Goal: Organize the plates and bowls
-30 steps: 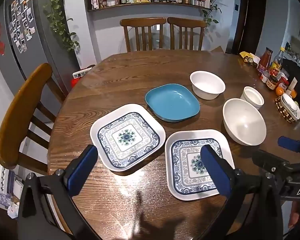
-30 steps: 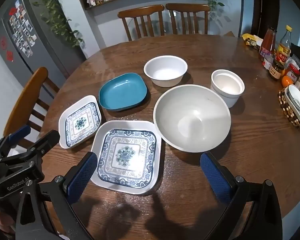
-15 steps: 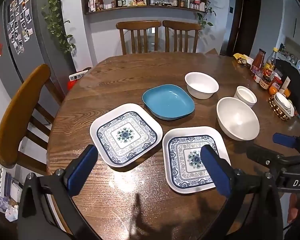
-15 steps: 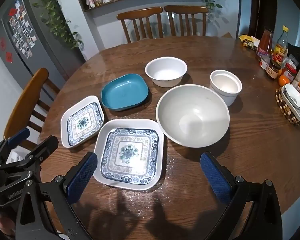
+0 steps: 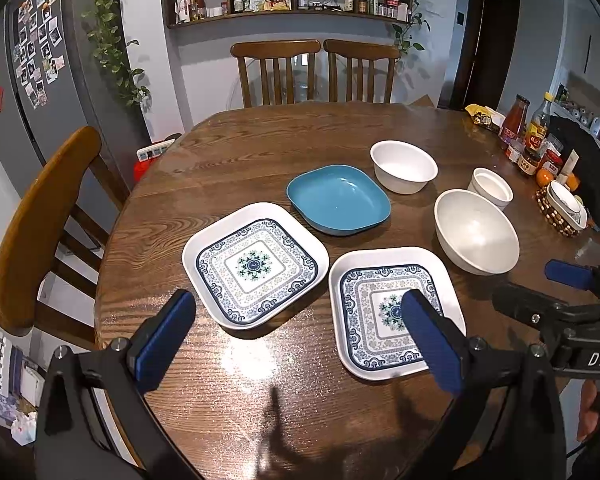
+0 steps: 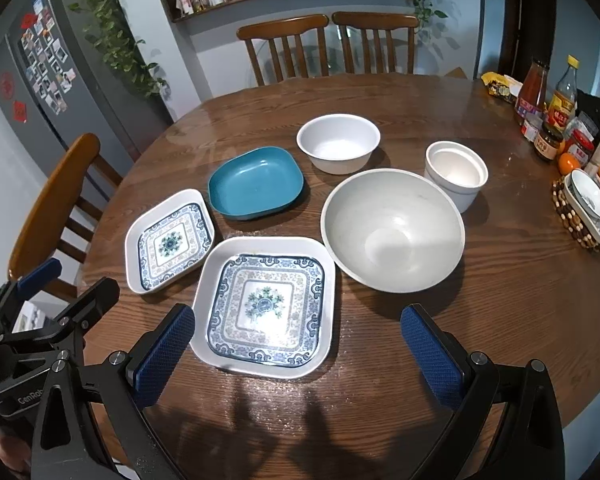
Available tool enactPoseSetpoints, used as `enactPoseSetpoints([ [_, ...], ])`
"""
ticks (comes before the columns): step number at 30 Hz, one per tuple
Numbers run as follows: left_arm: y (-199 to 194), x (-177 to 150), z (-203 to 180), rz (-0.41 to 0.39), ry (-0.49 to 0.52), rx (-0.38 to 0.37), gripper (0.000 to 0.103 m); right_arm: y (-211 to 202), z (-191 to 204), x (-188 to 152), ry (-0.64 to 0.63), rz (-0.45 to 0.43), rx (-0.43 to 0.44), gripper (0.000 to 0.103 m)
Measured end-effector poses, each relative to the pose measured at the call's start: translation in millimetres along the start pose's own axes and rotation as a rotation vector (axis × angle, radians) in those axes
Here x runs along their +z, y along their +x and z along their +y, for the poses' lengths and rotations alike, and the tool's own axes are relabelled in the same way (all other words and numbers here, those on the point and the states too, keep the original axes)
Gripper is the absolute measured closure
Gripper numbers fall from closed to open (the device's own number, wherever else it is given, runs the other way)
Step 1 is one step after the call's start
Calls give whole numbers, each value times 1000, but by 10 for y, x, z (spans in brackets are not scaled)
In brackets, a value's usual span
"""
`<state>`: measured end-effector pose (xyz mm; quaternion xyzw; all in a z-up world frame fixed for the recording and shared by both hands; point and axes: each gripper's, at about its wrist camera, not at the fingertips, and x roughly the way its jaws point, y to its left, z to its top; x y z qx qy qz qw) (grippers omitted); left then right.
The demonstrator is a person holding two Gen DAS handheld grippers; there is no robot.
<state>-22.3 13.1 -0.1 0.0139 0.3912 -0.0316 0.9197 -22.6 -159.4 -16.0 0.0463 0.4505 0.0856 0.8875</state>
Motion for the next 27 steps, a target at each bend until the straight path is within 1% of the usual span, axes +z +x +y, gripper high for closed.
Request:
enactPoseSetpoints([
  [27, 30, -7, 5, 16, 6, -4, 1, -14, 21, -20, 4, 3, -3, 0],
])
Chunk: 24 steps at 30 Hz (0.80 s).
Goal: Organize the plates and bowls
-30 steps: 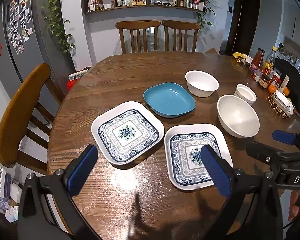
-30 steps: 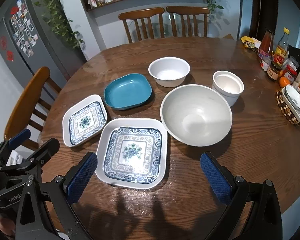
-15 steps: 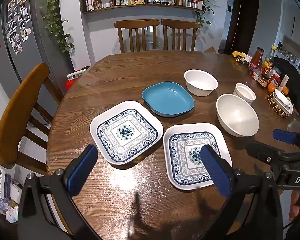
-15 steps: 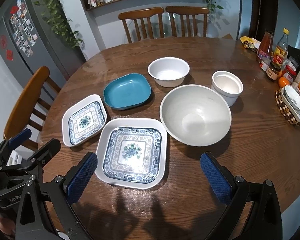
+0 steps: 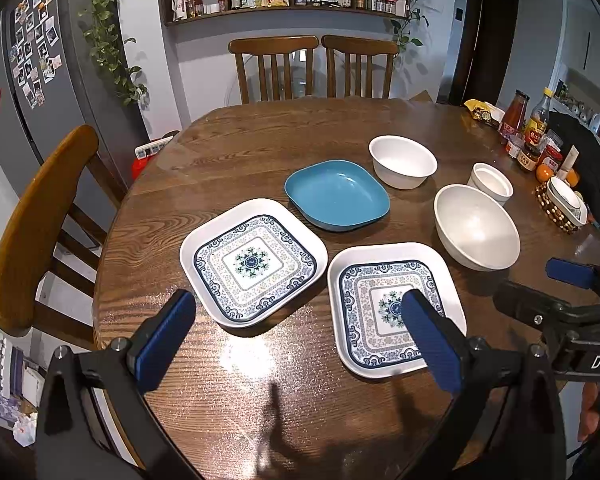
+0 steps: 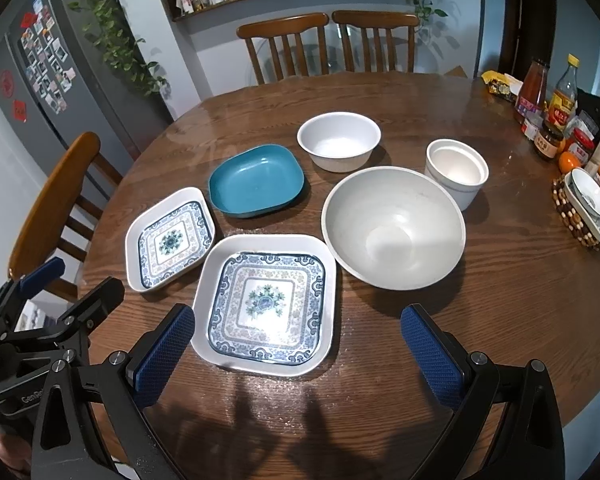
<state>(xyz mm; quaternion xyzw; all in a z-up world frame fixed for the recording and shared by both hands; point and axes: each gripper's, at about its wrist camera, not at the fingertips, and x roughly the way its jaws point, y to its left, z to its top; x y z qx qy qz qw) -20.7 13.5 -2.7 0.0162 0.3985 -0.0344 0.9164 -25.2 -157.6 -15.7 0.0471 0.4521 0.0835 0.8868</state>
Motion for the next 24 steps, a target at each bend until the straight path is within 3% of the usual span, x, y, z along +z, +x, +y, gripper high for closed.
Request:
enactPoseSetpoints([
  [24, 146, 8, -123, 40, 30, -31, 1, 48, -152, -89, 54, 12, -11, 0],
])
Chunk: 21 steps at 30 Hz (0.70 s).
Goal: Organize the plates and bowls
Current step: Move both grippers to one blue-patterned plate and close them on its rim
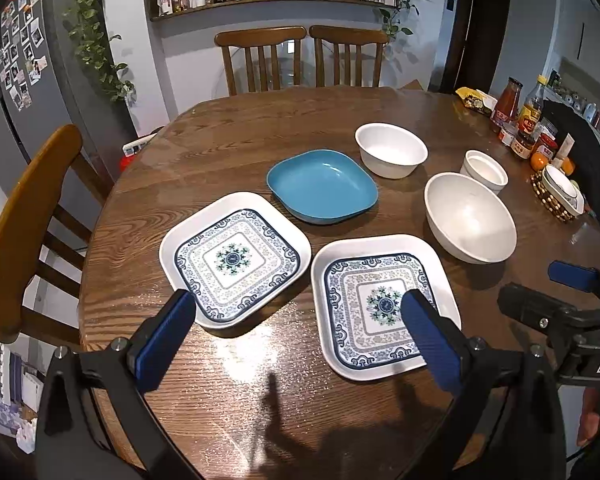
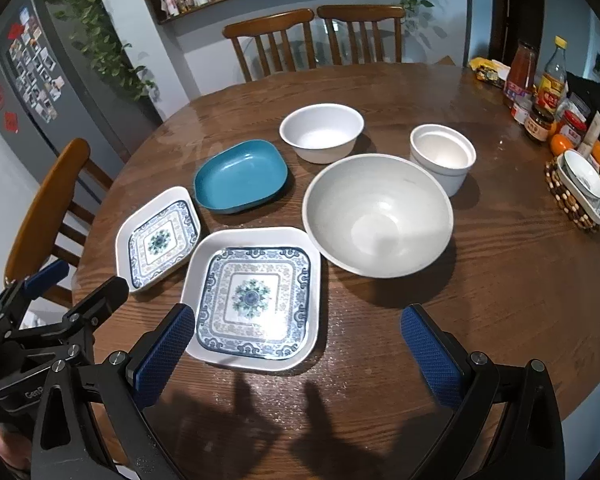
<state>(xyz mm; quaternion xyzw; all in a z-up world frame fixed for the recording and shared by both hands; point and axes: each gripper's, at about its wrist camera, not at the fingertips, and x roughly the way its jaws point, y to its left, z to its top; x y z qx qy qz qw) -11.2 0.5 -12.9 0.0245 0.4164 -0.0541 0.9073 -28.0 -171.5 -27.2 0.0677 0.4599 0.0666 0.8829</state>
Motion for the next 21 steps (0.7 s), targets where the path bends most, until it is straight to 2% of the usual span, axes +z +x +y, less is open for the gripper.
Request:
enactPoseSetpoints([
  [5, 120, -44, 7, 41, -12, -41, 1, 71, -64, -73, 16, 31, 11, 0],
  [12, 379, -174, 23, 117, -7, -40, 1, 246, -170, -204, 53, 87, 23, 0],
  [18, 583, -265, 22, 185, -11, -62, 17, 456, -217, -310, 91, 121, 45, 0],
  [20, 644, -287, 17, 202, -14, -75, 24, 515, -232, -320, 98, 122, 49, 5],
  [21, 657, -287, 10, 207, -14, -82, 26, 563, -240, -327, 102, 125, 52, 10],
])
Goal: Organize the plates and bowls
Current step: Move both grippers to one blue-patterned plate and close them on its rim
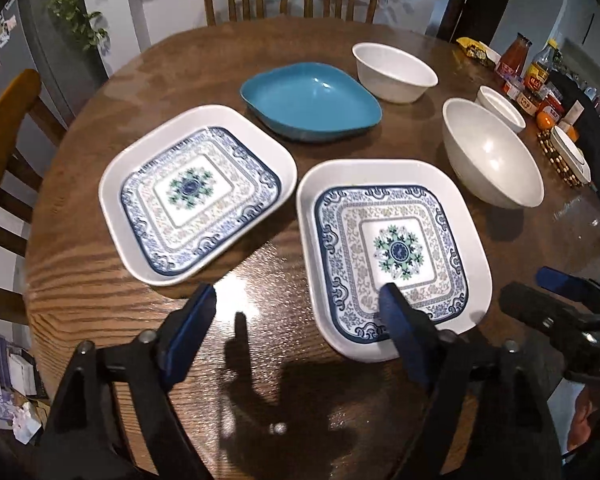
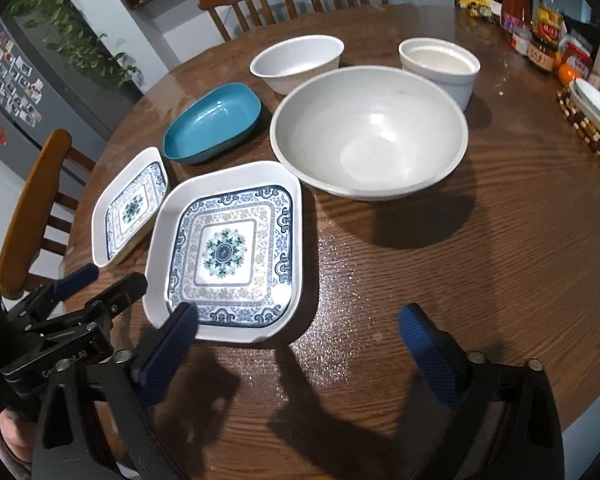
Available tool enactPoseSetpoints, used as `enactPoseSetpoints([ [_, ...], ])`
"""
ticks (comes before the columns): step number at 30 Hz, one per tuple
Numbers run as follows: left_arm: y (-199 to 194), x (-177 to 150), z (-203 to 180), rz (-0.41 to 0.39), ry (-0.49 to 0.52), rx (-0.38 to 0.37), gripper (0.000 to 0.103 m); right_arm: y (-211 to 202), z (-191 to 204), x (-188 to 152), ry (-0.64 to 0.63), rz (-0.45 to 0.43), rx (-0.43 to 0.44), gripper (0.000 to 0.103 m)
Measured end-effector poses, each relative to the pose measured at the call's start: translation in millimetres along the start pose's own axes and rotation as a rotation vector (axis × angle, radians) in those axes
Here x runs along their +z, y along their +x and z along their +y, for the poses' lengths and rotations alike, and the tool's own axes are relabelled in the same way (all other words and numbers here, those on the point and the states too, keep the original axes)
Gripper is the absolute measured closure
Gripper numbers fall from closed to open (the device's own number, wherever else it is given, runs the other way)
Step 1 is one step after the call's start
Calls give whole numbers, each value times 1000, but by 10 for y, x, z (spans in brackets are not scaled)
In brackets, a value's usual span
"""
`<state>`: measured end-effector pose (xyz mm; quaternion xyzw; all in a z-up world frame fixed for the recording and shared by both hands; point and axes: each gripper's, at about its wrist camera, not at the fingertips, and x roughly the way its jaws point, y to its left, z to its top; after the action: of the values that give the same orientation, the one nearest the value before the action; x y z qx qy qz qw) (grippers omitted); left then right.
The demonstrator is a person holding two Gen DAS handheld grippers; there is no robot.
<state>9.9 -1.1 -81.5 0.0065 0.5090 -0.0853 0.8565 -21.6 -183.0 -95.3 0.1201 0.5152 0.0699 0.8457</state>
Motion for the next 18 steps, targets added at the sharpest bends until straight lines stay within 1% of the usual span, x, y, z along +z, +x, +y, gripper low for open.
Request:
enactPoseSetpoints([
  [2, 42, 7, -34, 5, 5, -18, 30, 67, -28, 11, 9, 6, 5, 20],
  [3, 65, 11, -53, 5, 6, -28, 31, 117, -51, 25, 17, 9, 3, 23],
  [6, 163, 26, -97, 20, 12, -37, 40, 199, -89, 58, 31, 18, 5, 36],
  [7, 193, 30, -102, 27, 13, -38, 45, 231, -95, 75, 28, 19, 6, 42],
  [9, 266, 27, -113, 47, 11, -46, 54, 283, -109, 102, 28, 24, 1, 46],
  [10, 299, 29, -122, 59, 9, -53, 61, 298, -112, 115, 24, 22, 1, 51],
  [11, 317, 37, -126, 64, 8, -54, 65, 300, -105, 127, 17, 18, 1, 58],
  [12, 318, 49, -129, 60, 9, -52, 66, 316, -95, 146, 11, 25, 12, 62],
  [14, 328, 64, -138, 55, 6, -58, 72, 339, -75, 159, -3, 28, 18, 76],
  [15, 335, 74, -137, 54, 5, -54, 73, 352, -58, 168, -16, 29, 17, 79],
  [17, 330, 75, -132, 49, 10, -47, 75, 380, -18, 176, -41, 40, 31, 93],
  [18, 328, 73, -124, 48, 12, -43, 77, 381, 6, 176, -55, 37, 16, 93],
])
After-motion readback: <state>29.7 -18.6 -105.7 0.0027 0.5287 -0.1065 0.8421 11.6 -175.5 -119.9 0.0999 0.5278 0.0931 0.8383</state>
